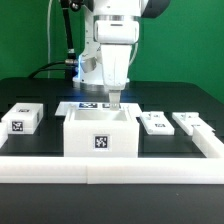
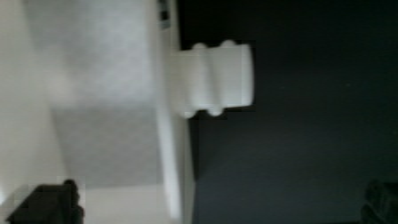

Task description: Assemble cabinet

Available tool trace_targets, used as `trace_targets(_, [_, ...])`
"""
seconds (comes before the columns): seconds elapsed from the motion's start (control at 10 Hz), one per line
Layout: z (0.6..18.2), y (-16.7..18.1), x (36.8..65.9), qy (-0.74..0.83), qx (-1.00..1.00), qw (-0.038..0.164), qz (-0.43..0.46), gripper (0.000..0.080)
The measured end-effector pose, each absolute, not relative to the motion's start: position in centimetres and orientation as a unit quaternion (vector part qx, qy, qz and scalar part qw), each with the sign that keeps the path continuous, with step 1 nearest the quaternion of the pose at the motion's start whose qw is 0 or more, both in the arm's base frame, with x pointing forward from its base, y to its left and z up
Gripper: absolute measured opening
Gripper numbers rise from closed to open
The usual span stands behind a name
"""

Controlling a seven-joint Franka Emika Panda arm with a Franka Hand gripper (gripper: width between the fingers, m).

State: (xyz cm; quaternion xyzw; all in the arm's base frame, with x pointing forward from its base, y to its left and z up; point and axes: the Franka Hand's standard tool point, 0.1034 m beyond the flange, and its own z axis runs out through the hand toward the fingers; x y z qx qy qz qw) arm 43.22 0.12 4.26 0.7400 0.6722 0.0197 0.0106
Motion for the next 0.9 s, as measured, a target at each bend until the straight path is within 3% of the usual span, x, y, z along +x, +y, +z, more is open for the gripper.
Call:
trace_targets(0.6, [1.8,0.4,43.2,0.671,0.742,0.001,0.019,0.0798])
trace_targets(0.8, [1.8,0.4,43.2,0.67,0.742,0.001,0.018,0.0546])
trace_targets(0.9, [1.8,0.4,43.2,0.67,0.742,0.0,0.018,0.0546])
